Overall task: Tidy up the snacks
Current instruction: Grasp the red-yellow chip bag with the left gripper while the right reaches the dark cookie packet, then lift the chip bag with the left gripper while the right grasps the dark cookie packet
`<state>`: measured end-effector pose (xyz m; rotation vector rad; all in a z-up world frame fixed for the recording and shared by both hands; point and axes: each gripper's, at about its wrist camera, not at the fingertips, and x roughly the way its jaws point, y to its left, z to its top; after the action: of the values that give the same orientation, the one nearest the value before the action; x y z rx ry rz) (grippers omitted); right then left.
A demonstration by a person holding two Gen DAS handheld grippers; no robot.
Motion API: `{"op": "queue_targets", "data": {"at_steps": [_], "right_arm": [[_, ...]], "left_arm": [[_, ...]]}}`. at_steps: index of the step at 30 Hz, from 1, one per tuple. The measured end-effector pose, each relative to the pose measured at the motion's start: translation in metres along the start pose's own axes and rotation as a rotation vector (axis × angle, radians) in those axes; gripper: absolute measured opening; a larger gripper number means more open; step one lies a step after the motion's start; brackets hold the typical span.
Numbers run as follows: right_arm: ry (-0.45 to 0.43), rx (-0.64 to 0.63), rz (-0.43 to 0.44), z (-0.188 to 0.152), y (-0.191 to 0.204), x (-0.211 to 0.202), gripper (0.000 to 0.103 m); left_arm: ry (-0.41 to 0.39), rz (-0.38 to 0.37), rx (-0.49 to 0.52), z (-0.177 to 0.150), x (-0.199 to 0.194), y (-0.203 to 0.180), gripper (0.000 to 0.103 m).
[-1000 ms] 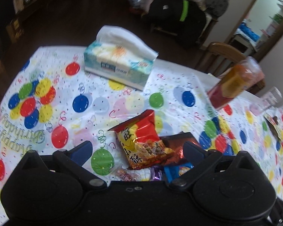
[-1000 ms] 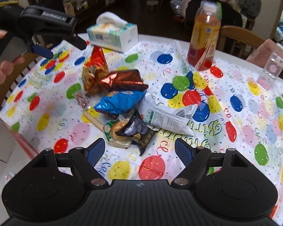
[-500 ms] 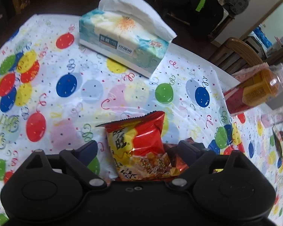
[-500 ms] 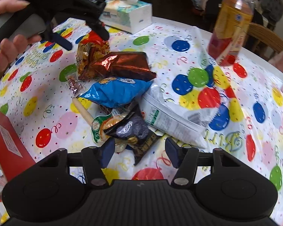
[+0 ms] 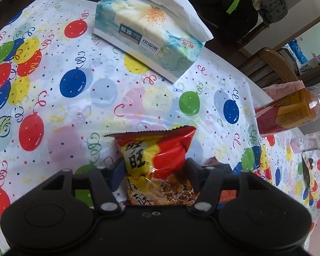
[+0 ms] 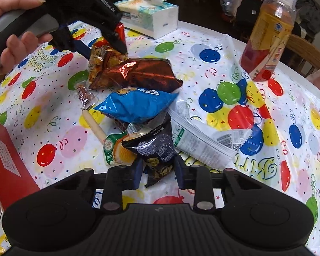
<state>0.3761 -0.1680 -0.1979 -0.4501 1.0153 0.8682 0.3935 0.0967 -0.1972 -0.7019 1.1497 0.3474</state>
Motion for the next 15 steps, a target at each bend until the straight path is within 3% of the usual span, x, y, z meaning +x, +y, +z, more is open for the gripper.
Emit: {"op": "queue_targets", "data": {"at_steps": [5, 15], "right_arm": [[-0.006, 0.025, -0.016, -0.003, 0.001, -0.007, 0.027], [-0.045, 0.106, -0.027, -0.012, 0.005, -0.043, 0.026]], "left_arm": [[-0.014, -0.011, 0.012, -0.003, -0.006, 0.001, 0.049], [-0.056, -0.032, 0.047, -0.011, -0.039, 0.011, 0.048]]}}
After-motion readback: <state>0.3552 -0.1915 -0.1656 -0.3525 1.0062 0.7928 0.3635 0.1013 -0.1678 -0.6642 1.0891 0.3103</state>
